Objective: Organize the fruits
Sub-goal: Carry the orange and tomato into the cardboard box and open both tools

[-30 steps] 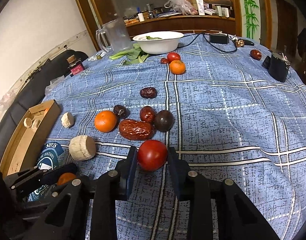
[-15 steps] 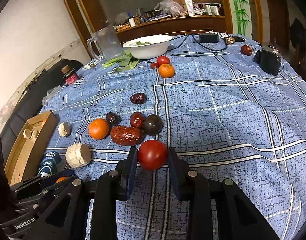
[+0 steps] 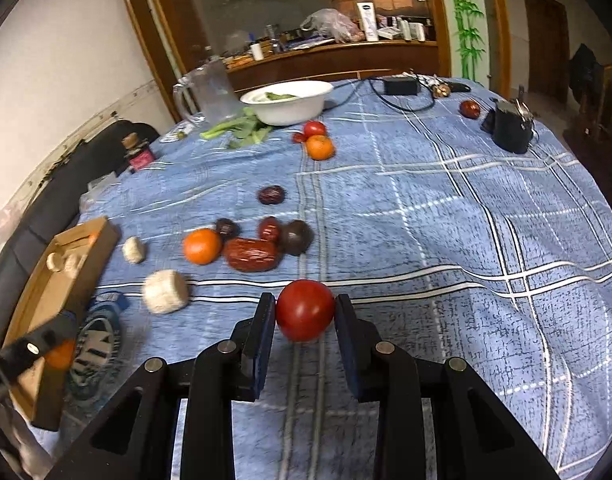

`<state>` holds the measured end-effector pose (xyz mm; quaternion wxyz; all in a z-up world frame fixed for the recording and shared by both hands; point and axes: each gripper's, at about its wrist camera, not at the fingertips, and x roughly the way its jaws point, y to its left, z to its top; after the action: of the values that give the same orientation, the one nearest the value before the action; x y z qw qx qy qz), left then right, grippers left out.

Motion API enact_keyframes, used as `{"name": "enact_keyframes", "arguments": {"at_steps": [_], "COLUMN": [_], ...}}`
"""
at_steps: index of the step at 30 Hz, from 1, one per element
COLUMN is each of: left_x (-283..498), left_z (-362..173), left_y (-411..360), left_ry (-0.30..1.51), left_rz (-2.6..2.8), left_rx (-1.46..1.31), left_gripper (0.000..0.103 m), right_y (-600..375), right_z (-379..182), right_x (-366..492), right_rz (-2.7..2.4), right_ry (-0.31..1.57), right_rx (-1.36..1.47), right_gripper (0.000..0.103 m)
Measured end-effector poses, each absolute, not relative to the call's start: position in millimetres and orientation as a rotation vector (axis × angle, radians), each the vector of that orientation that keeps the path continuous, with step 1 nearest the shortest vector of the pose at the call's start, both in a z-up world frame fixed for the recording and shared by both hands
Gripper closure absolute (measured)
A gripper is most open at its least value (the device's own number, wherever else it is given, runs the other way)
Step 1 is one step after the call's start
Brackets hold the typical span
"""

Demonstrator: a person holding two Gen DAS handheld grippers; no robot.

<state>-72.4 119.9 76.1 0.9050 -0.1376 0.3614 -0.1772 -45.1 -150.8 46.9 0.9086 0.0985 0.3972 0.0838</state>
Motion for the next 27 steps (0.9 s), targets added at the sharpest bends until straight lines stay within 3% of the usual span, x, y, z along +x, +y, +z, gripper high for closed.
{"name": "enact_keyframes", "arguments": {"at_steps": [11, 27], "left_x": [-107.8, -145.7], "left_z": [89.2, 109.2], "left_y": [234.2, 285.9], "left_ry": [0.710, 0.696], "left_rz": [-0.166, -0.084], "left_rx": [-0.343, -0.289], "left_gripper": [0.074, 0.074], "right_y": [-58.0, 24.4], "right_z": [88.8, 134.8], "right_x": [-59.8, -98.1], "right_rz": [0.391, 0.518], "right_ry": [0.796, 0.774], "right_rx": [0.127, 0.091], "right_gripper": [0.070, 0.070]}}
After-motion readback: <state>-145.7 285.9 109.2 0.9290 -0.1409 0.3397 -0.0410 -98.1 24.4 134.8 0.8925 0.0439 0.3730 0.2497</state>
